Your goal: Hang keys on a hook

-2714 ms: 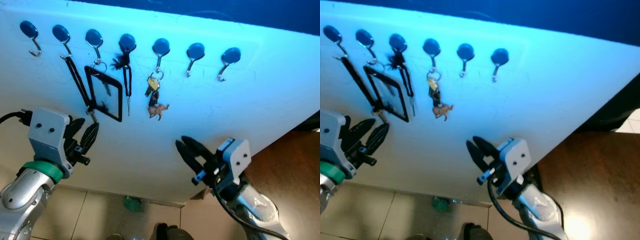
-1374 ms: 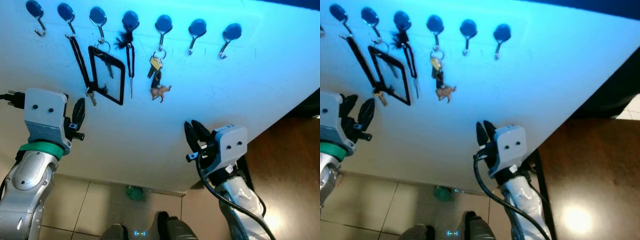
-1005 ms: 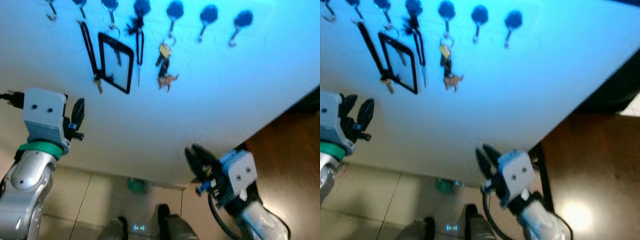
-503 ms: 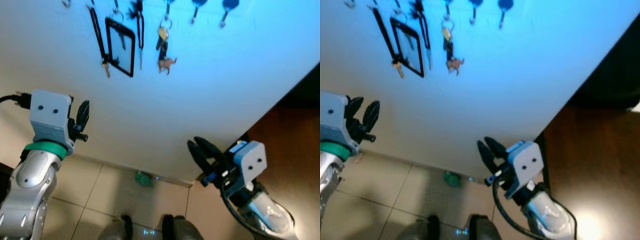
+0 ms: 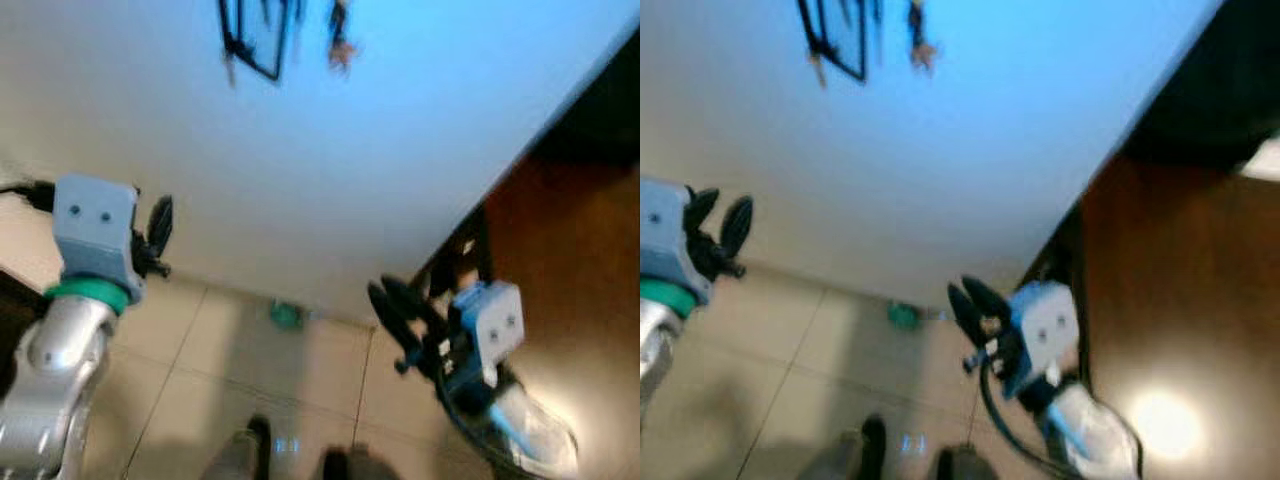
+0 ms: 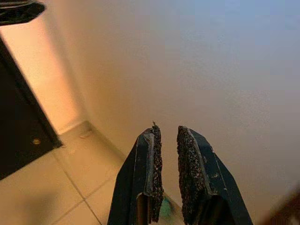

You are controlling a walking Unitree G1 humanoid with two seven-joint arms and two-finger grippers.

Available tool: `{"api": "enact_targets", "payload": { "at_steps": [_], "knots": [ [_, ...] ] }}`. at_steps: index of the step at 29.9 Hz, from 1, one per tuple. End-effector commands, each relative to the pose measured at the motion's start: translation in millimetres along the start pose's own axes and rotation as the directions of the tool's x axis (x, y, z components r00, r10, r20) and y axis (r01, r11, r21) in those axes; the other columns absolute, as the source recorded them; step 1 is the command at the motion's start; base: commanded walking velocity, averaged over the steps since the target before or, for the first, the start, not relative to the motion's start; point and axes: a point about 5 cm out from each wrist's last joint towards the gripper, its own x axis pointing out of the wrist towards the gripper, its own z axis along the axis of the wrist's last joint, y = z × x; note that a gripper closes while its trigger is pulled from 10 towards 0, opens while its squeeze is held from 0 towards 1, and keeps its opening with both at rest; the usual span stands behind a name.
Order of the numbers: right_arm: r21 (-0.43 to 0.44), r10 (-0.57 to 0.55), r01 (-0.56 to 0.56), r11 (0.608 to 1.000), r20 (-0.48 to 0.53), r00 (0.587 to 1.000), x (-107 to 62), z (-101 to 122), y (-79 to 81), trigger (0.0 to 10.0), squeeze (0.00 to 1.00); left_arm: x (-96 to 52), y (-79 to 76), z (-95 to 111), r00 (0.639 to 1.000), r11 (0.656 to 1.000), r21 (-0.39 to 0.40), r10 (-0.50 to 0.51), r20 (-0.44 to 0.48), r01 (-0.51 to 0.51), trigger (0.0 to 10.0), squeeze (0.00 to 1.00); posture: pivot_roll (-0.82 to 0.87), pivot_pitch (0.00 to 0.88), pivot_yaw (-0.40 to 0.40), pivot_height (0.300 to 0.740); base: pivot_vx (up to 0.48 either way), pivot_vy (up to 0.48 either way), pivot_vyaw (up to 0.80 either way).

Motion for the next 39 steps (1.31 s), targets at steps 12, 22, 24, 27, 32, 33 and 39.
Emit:
{"api": "enact_targets", "payload": {
  "at_steps": [12, 22, 24, 27, 32, 33, 39],
  "knots": [
    [0.066, -0.061, 0.061, 0.996, 0.008, 0.998, 13.4, 0.1, -4.6, 10.0, 0.00, 0.0, -3.0, -4.7, 0.999, 0.999, -0.048, -0.016, -0.050, 0.014, 10.0, 0.00, 0.00, 0.127, 0.043, 0.740, -0.030, 0.000, -0.73],
    [0.096, -0.075, 0.066, 0.993, 0.092, 0.993, 38.1, 13.1, -0.3, 10.0, 0.00, 3.8, -2.8, -2.6, 0.999, 1.000, -0.015, -0.005, -0.053, 0.004, 10.0, 0.00, 0.01, 0.118, 0.044, 0.740, 0.000, 0.000, -0.80],
    [0.097, -0.075, 0.066, 0.993, 0.092, 0.993, 38.6, 13.3, -0.2, 10.0, 0.00, 3.6, -2.7, -2.6, 0.999, 1.000, -0.016, -0.004, -0.053, 0.003, 10.0, 0.00, 0.01, 0.118, 0.044, 0.740, 0.000, 0.000, -0.80],
    [0.100, -0.076, 0.067, 0.993, 0.094, 0.993, 39.2, 13.6, 0.2, 10.0, 0.00, 3.1, -2.3, -2.9, 0.999, 1.000, -0.017, -0.004, -0.054, 0.003, 10.0, 0.00, 0.01, 0.119, 0.045, 0.740, 0.000, 0.000, -0.80],
    [0.100, -0.076, 0.066, 0.993, 0.100, 0.992, 41.9, 14.2, 2.2, 10.0, 0.00, 3.6, -2.0, -2.3, 0.999, 1.000, -0.008, -0.005, -0.053, 0.005, 10.0, 0.00, 0.01, 0.121, 0.045, 0.740, 0.000, 0.000, -0.80],
    [0.100, -0.076, 0.066, 0.993, 0.100, 0.992, 41.9, 14.2, 2.2, 10.0, 0.00, 3.6, -2.0, -2.3, 0.999, 1.000, -0.008, -0.005, -0.053, 0.005, 10.0, 0.00, 0.01, 0.121, 0.045, 0.740, 0.000, 0.000, -0.80],
    [0.096, -0.075, 0.065, 0.993, 0.101, 0.992, 44.5, 14.3, 3.7, 10.0, 0.00, 8.2, 6.2, -0.1, 0.999, 1.000, 0.018, 0.013, -0.044, -0.012, 10.0, 0.00, 0.02, 0.130, 0.044, 0.740, 0.000, 0.000, -0.80]
  ]
}}
